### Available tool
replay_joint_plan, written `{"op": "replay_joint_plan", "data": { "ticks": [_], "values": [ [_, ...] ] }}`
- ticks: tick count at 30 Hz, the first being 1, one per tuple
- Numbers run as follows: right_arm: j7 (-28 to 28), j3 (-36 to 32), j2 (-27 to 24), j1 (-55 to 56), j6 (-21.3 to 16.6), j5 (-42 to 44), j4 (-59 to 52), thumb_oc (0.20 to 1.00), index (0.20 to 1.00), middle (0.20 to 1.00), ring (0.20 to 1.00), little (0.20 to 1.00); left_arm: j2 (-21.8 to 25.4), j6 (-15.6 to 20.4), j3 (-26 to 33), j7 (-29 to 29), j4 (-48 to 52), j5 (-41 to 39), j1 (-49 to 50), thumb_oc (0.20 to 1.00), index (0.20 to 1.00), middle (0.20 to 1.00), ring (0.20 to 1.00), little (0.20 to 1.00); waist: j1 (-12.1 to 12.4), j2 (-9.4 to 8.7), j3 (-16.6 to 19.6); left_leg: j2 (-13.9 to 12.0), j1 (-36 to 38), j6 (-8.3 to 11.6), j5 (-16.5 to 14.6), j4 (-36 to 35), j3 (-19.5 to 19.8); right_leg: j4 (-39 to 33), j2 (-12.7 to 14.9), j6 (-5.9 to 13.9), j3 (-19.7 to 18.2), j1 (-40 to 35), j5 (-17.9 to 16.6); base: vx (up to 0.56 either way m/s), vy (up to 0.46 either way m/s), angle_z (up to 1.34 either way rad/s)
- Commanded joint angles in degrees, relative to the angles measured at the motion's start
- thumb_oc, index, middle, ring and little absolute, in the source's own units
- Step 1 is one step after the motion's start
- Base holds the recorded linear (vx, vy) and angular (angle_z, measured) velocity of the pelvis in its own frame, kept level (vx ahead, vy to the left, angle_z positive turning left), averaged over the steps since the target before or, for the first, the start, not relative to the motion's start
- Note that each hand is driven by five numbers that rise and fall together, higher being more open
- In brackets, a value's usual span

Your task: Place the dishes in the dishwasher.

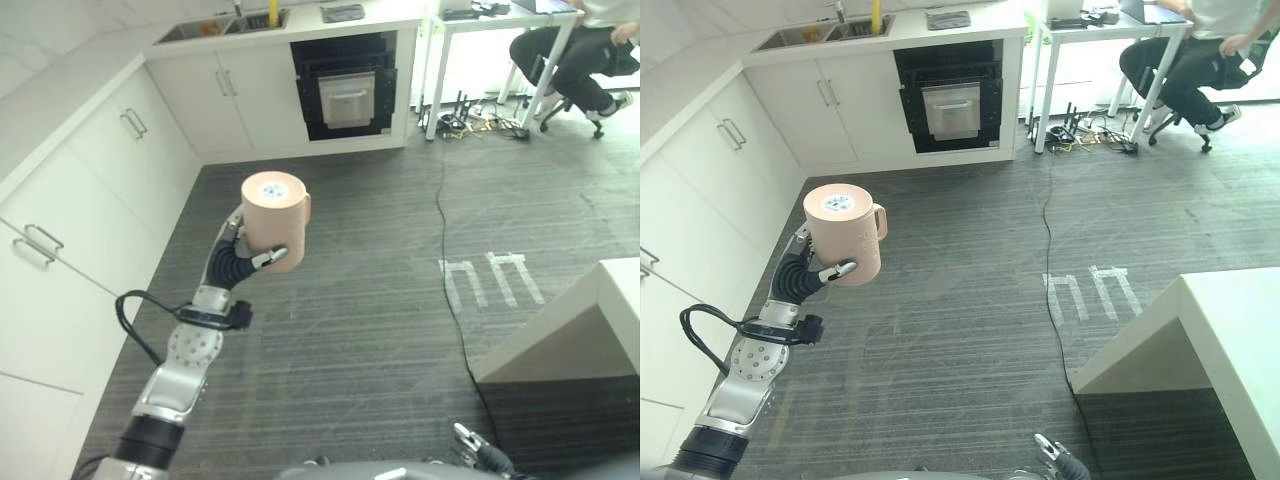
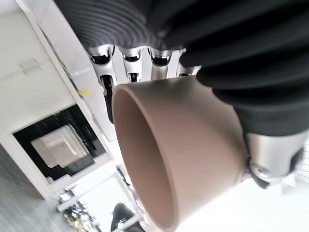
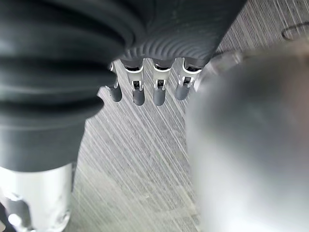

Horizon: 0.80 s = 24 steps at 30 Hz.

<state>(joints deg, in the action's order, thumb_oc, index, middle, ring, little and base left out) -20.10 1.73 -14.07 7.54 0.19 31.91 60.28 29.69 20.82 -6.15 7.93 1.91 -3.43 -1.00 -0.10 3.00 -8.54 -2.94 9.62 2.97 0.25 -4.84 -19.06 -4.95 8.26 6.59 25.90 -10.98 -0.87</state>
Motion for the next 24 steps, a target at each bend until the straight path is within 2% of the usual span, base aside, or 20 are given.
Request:
{"op": "replay_joint_plan", "data": {
  "ticks": [1, 9, 17, 20, 21, 22, 23, 24],
  "values": [
    [0.0, 1.33, -0.93, -2.78, 0.4, -3.68, 3.17, 1.0, 1.0, 1.0, 1.0, 1.0, 0.36, 0.59, 3.61, 0.41, 2.98, -1.29, -2.64, 0.2, 0.2, 0.2, 0.2, 0.2, 0.62, -1.33, 1.19, -1.66, 0.87, 2.05, -1.02, 0.48, -1.75, 0.92, -1.4, 0.7, -1.53, -0.23, 0.49, 0.0, 0.021, 0.13],
    [-0.13, 1.24, -1.26, -3.77, 3.02, -5.09, 5.47, 1.0, 1.0, 1.0, 1.0, 1.0, 0.67, 0.3, 5.37, 0.2, 4.82, -1.76, -1.27, 0.2, 0.2, 0.2, 0.2, 0.2, 2.64, -1.93, 0.78, -2.5, 0.93, 1.98, -0.37, 0.43, -2.88, 2.31, -1.34, 0.56, 0.84, -0.83, 1.07, -0.01, -0.006, 0.25],
    [-2.26, 1.49, -1.52, -4.31, 2.85, -5.11, 7.32, 1.0, 1.0, 1.0, 1.0, 1.0, 1.2, 0.35, 6.07, -0.55, 5.41, -1.44, -0.89, 0.2, 0.2, 0.2, 0.2, 0.2, 3.69, -2.08, 0.31, -2.54, 0.77, 1.8, -0.36, 0.49, -1.89, 3.72, -1.72, 0.15, 0.89, -0.82, 2.14, 0.0, -0.006, 0.07],
    [-4.55, 1.92, -1.36, -4.47, 4.76, -2.79, 6.3, 1.0, 1.0, 1.0, 1.0, 1.0, 1.03, 1.33, 6.33, 0.33, 5.16, -1.19, -0.56, 0.2, 0.2, 0.2, 0.2, 0.2, 3.77, -2.1, 0.11, -1.98, 0.93, 1.66, -0.5, 0.61, -0.8, 3.63, -1.98, 0.1, -0.05, -1.02, 2.05, 0.0, 0.0, 0.0],
    [-3.76, -0.16, -2.33, -4.05, 3.22, 5.67, -0.82, 1.0, 1.0, 1.0, 1.0, 1.0, -1.88, 7.19, 5.97, 5.77, 1.45, 0.6, -1.94, 0.2, 0.2, 0.2, 0.2, 0.2, 1.11, -3.89, -2.75, 0.22, -7.33, -1.06, -6.5, 19.27, 1.07, 3.57, -0.81, -1.34, -7.68, 4.05, -1.11, 0.0, 0.0, 0.0],
    [-4.02, -0.6, -2.33, -4.08, 3.09, 5.55, -0.37, 1.0, 1.0, 1.0, 1.0, 1.0, -1.85, 6.75, 6.27, 5.13, 2.03, 0.05, -1.91, 0.2, 0.2, 0.2, 0.2, 0.2, 1.35, -3.54, -2.69, 0.78, -7.56, -1.06, -5.79, 17.66, 0.96, 3.5, -1.01, -1.22, -7.31, 3.79, -1.02, 0.08, -0.021, 0.0],
    [-4.77, -1.02, -2.27, -4.08, 2.55, 5.29, 0.27, 1.0, 1.0, 1.0, 1.0, 1.0, -1.86, 6.66, 6.53, 4.42, 2.39, -0.19, -1.97, 0.2, 0.2, 0.2, 0.2, 0.2, 1.11, -3.14, -2.36, -0.04, -6.84, -0.66, -6.16, 15.81, -0.1, 3.66, -1.23, -0.84, -6.66, 3.24, -0.03, 0.09, 0.003, 0.1],
    [-4.39, -0.95, -2.27, -3.98, 2.33, 2.42, -0.01, 1.0, 1.0, 1.0, 1.0, 1.0, -1.84, 7.04, 5.94, 4.91, 2.36, 0.35, -2.13, 0.2, 0.2, 0.2, 0.2, 0.2, 0.34, -2.84, -2.17, -1.25, -5.13, -0.12, -4.56, 12.96, -1.23, 3.78, -1.46, -0.8, -5.7, 3.08, 0.08, 0.08, 0.044, 0.28]
  ]
}}
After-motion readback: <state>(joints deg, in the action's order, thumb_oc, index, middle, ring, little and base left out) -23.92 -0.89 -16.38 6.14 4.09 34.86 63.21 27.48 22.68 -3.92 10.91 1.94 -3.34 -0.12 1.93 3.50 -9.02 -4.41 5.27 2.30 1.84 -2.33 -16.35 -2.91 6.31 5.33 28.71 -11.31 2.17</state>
